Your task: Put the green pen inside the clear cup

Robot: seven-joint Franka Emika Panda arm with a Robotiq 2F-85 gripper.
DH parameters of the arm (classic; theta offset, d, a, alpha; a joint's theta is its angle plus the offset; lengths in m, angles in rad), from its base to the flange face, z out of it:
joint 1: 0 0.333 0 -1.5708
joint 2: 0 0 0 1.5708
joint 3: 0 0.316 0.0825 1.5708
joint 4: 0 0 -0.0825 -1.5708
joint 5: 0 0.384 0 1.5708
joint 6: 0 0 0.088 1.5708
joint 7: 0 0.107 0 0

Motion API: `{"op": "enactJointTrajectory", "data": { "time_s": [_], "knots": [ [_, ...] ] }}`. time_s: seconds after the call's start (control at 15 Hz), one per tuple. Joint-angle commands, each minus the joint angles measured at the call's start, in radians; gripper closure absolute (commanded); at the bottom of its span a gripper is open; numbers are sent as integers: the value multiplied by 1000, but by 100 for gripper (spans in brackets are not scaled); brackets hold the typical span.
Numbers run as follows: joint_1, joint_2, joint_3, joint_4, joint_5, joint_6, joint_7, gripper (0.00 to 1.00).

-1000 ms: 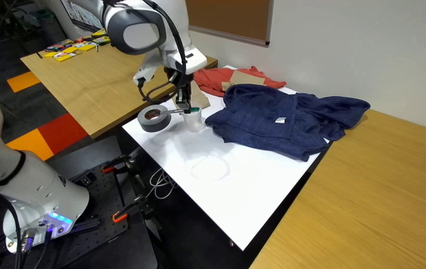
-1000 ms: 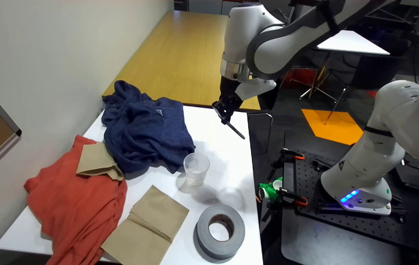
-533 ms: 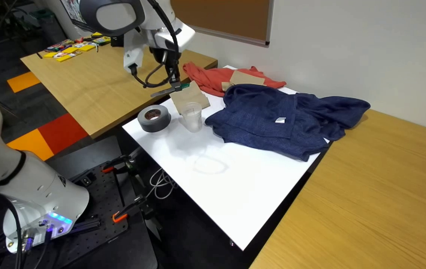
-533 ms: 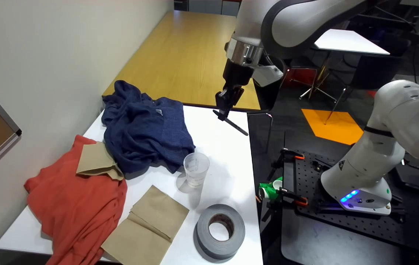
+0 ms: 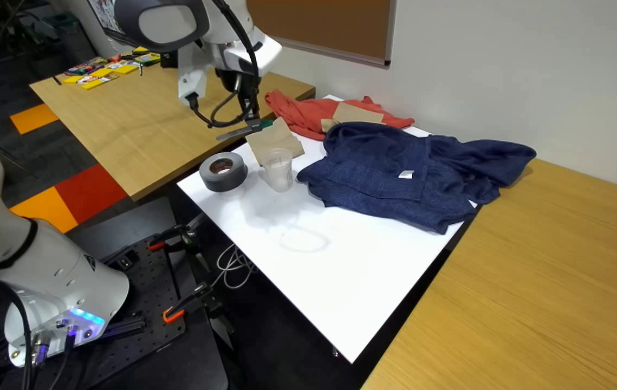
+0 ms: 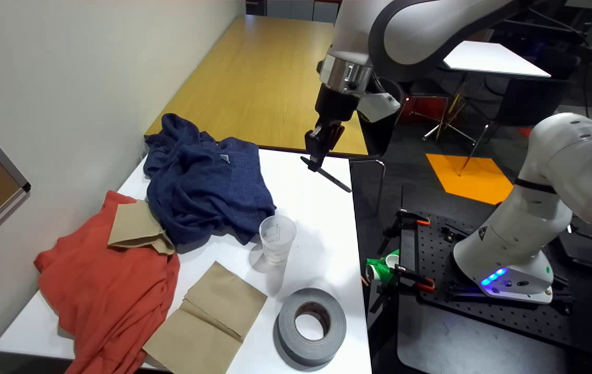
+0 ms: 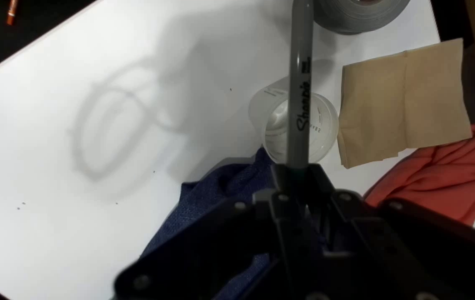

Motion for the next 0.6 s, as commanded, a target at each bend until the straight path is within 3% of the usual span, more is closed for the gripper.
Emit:
{"op": "enactJointTrajectory", "data": {
  "time_s": [0.0,0.27,0.53],
  "knots": [
    [47,46,-27,1,205,159,-225,96],
    [162,88,-95,31,505,274,-570,96],
    [243,103,-171,66,724,267,-909,96]
  ]
}}
